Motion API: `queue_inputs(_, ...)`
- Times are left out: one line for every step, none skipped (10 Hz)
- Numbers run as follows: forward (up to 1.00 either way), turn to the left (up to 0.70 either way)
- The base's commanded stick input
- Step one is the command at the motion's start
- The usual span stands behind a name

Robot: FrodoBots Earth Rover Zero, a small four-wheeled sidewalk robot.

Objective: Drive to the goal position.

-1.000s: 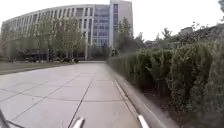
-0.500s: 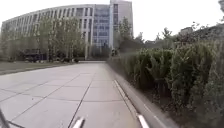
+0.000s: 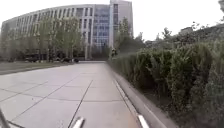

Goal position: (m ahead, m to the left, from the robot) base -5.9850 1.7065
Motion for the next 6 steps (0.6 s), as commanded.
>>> queue_inputs(0.04, 0.0)
queue_inputs(0.04, 0.0)
queue_inputs(0.04, 0.0)
queue_inputs(0.04, 0.0)
queue_inputs(0.04, 0.0)
queue_inputs(0.04, 0.0)
